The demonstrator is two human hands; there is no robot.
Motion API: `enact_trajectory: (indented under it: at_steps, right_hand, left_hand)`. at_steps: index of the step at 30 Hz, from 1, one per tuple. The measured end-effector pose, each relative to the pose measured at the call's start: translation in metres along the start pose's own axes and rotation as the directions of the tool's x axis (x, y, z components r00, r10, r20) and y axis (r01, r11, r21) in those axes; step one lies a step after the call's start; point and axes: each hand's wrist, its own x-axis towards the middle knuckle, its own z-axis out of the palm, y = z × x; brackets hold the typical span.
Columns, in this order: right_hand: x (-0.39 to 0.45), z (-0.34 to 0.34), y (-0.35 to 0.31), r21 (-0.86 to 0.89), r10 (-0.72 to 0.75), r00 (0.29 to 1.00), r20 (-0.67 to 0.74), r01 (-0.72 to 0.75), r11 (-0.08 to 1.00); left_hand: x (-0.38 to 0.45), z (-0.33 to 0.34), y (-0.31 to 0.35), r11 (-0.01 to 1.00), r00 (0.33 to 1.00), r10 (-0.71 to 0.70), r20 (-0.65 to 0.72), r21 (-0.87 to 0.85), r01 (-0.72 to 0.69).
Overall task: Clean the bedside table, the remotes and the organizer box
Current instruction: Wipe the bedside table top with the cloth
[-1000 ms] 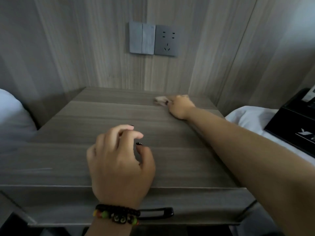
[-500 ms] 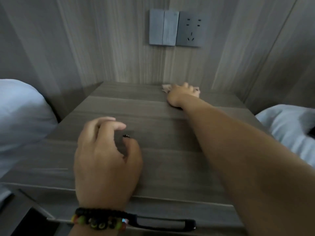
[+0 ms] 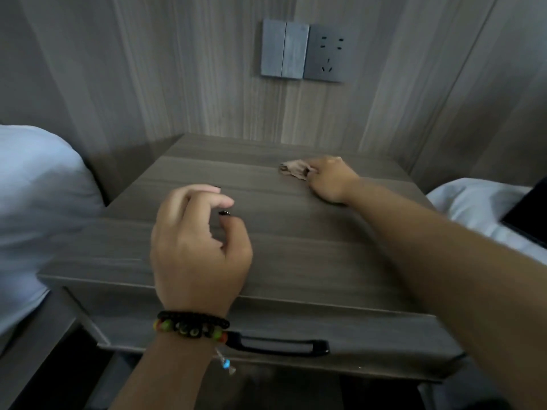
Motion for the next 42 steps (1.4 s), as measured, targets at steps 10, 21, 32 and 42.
enact_trajectory:
  at_steps: [10, 21, 32, 42]
  right_hand:
    - [-0.188, -0.014, -0.050, 0.147, -0.624, 0.781, -0.013, 0.619, 0.772]
    - [-0.157, 0.029, -0.139, -0.035, -0.171, 0.977, -0.130, 0.168, 0.985]
    - [-0.112, 0.016, -0.145, 0.024, 0.012, 0.999, -0.044, -0.011, 1.000]
    - [-0.134, 0.039, -0.222, 0.108, -0.463, 0.886, -0.029, 0.463, 0.880]
  left_hand:
    - [0.003, -0.013, -0.005, 0.985, 1.000, -0.004, -0.007, -0.174, 0.002]
    - [0.020, -0.042, -0.041, 0.794, 0.839, -0.535, -0.101, 0.279, 0.540]
    - [0.049, -0.062, -0.072, 0.602, 0.527, -0.797, -0.294, -0.331, 0.727]
    - [0.062, -0.087, -0.110, 0.139, 0.199, -0.980, 0.001, -0.710, 0.691]
